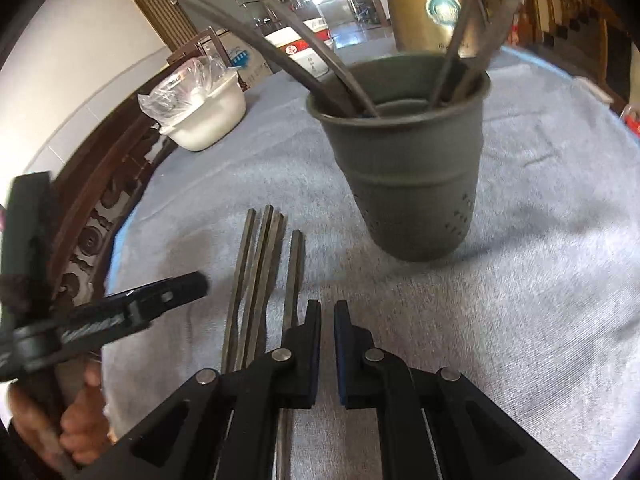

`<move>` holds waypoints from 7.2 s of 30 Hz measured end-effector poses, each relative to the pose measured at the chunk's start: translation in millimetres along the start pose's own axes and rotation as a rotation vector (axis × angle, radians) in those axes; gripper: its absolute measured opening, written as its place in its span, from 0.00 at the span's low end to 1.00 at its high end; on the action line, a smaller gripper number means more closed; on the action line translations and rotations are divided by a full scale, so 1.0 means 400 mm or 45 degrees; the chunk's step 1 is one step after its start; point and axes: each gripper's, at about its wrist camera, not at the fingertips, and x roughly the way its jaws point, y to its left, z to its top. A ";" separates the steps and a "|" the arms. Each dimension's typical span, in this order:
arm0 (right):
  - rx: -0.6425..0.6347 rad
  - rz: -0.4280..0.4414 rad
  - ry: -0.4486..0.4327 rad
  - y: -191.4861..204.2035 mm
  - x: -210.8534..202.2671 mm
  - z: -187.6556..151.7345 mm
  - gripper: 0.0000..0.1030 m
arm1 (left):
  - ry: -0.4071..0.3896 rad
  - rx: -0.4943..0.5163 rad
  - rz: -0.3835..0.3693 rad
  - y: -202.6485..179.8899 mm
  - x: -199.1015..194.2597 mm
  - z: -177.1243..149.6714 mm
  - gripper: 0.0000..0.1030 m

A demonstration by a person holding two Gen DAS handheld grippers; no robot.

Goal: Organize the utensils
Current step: 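Close the right gripper on one chopstick while the left gripper closes on another, then lift both held chopsticks and carry them over the grey cup, then open both grippers to drop the chopsticks into the cup, then pull both open grippers back toward the chopsticks on the cloth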

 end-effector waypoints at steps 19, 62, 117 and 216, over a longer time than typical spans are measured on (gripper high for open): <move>0.067 0.144 0.033 -0.071 -0.030 -0.023 0.11 | -0.004 0.040 0.041 -0.032 0.076 0.070 0.21; -0.128 -0.111 0.147 0.075 0.118 0.094 0.07 | 0.094 0.037 -0.034 0.043 0.064 0.072 0.10; -0.142 0.029 -1.453 0.047 -0.661 0.094 0.07 | -1.019 0.186 -0.111 -0.299 -0.645 -0.017 0.05; -0.264 0.070 -0.500 0.045 -0.265 -0.082 0.40 | -0.582 0.043 0.469 -0.104 -0.258 -0.111 0.65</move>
